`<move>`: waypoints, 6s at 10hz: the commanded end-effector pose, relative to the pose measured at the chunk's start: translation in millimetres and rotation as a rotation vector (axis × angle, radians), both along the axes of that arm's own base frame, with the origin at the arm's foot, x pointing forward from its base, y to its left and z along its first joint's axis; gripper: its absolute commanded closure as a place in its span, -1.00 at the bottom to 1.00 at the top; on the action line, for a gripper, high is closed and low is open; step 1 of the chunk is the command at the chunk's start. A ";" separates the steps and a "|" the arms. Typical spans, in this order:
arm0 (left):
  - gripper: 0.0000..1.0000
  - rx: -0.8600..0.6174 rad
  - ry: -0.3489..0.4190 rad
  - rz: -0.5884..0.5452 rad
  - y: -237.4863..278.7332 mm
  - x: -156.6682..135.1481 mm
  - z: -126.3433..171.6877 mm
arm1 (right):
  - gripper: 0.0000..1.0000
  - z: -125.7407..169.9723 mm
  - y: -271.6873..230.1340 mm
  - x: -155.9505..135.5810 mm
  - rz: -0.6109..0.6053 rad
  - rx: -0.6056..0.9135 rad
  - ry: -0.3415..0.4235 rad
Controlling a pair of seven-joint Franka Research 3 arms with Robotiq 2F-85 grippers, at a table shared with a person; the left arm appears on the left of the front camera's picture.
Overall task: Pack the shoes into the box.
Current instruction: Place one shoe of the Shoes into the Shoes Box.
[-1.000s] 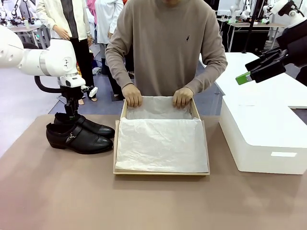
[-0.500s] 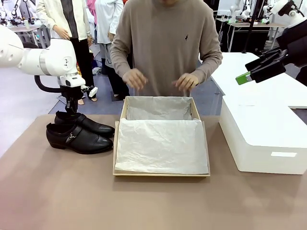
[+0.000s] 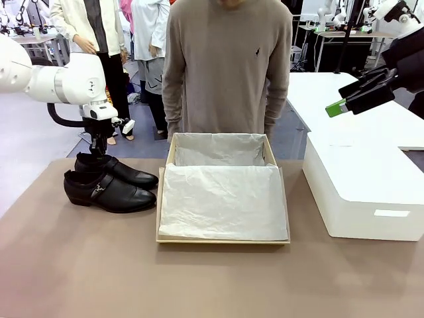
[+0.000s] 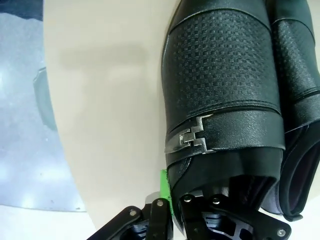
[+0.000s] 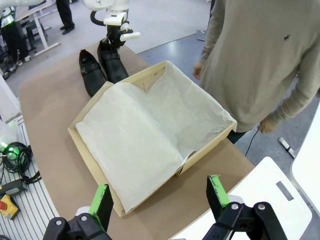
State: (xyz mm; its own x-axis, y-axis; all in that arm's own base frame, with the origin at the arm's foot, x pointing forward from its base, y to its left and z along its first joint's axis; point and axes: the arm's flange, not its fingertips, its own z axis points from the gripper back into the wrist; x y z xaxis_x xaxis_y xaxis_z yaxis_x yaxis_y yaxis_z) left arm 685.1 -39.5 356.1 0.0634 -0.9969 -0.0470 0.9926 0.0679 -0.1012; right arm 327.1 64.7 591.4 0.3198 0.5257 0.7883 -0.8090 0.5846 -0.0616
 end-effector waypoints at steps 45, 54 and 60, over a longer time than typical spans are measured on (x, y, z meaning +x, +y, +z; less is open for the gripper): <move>1.00 -0.020 -0.195 -0.036 -83.6 -57.4 221.6 | -1.00 -0.5 0.4 0.4 0.009 0.015 -0.001; 1.00 -0.011 -0.162 -0.032 -103.0 -62.8 212.6 | -1.00 -0.5 0.4 0.4 0.009 0.015 -0.001; 1.00 -0.070 -0.123 0.026 -164.1 -41.9 224.9 | -1.00 -0.5 0.4 0.4 0.009 0.015 -0.001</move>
